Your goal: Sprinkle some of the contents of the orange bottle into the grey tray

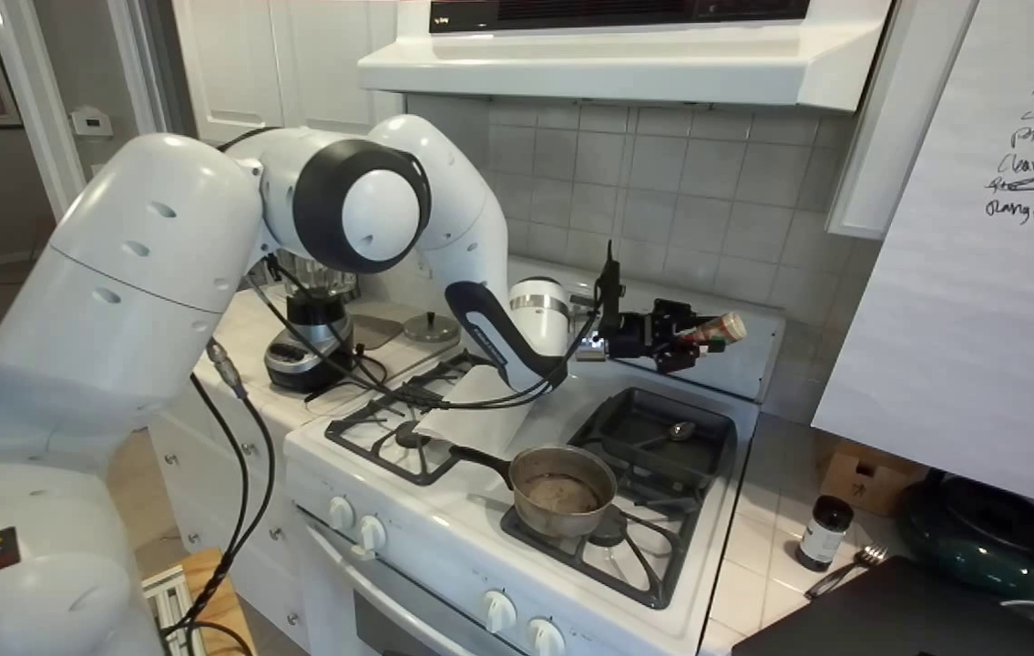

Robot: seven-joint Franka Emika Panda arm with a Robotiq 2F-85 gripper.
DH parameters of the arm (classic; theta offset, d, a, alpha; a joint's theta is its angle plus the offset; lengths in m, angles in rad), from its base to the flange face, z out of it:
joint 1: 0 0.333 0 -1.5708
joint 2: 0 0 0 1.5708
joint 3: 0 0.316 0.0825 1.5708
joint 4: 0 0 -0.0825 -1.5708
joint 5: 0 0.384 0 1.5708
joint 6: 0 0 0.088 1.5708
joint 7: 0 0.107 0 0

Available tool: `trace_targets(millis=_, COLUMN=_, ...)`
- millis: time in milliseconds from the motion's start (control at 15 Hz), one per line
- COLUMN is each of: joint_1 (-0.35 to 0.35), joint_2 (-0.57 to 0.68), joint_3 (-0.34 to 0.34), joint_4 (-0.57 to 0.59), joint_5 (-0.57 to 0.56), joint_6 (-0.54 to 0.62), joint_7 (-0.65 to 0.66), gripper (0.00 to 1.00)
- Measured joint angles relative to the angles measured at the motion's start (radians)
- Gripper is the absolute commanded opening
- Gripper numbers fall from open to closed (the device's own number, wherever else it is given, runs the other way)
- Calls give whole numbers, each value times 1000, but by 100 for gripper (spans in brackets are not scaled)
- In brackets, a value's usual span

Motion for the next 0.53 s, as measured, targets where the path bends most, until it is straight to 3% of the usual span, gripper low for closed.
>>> trace_targets(millis=533, joint_1=-95, joint_2=-58, joint_3=33, joint_4=74, joint_5=403, joint_6=117, joint_7=-63, gripper=23)
